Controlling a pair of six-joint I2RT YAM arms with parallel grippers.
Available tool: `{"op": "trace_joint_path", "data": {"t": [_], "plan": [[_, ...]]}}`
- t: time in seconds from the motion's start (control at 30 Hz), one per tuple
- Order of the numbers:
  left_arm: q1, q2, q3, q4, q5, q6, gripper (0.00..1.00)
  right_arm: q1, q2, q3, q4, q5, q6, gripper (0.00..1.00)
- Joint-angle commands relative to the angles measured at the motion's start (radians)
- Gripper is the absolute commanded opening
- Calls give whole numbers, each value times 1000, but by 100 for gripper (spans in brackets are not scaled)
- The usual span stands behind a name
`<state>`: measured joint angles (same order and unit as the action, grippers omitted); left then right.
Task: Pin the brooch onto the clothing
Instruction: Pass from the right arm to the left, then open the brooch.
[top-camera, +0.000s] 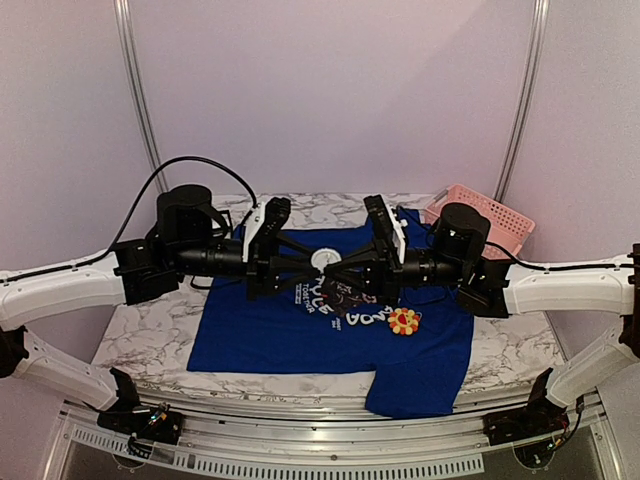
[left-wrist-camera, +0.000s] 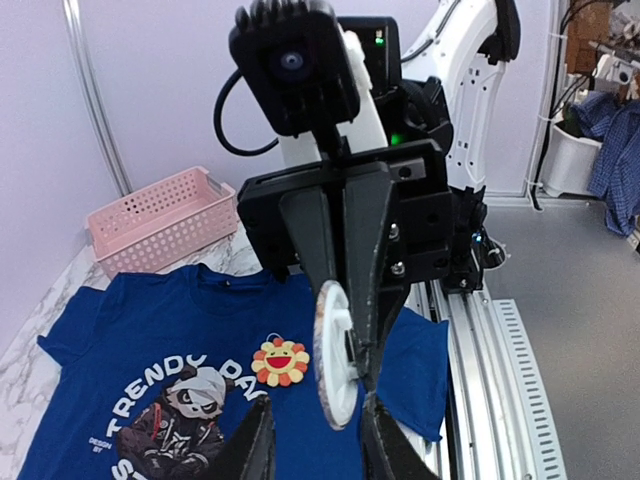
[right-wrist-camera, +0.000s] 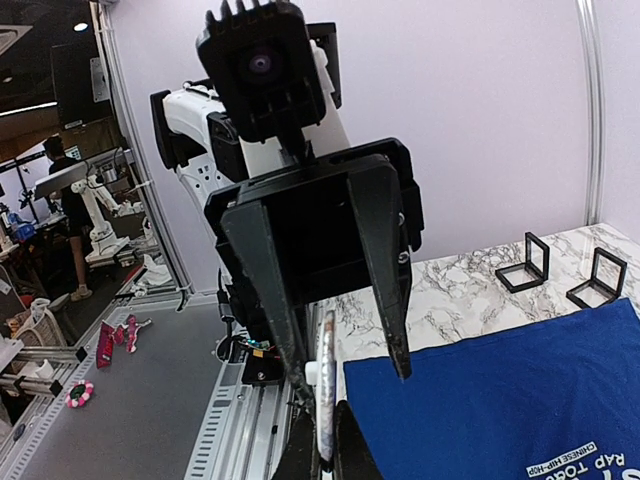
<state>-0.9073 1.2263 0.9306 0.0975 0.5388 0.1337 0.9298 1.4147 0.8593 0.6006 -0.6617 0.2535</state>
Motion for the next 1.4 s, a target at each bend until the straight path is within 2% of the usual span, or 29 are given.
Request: {"op": "trace_joint_path", "data": {"t": [0.0, 0.33, 0.5, 0.6, 0.73, 0.8, 0.87, 1.0, 1.13, 1.37], "plan": [[36, -13, 46, -135, 38, 16, 26, -1, -22, 9, -34, -12, -18, 0], [20, 10, 11, 11, 31, -110, 14, -1, -11, 30, -53, -26, -28, 0], [12, 15, -6, 60, 40, -126, 0, -2, -5, 36, -60, -26, -31, 0], [9, 12, -11, 77, 39, -123, 0, -1, -6, 35, -59, -23, -33, 0], [8, 9, -14, 85, 28, -113, 0, 0, -8, 35, -64, -15, -28, 35], [8, 8, -16, 89, 25, -113, 0, -1, -7, 34, -55, -21, -27, 41], [7, 7, -16, 86, 25, -105, 0, 0, -5, 34, -44, -21, -20, 42], [3, 6, -12, 60, 22, -66, 0, 0, -8, 29, -24, -18, -13, 35], [-2, 3, -12, 42, 23, -27, 0, -9, -19, 26, -24, 1, -9, 23], [-9, 0, -10, 32, 24, 16, 0, -23, -33, 3, 17, -13, 26, 26]]}}
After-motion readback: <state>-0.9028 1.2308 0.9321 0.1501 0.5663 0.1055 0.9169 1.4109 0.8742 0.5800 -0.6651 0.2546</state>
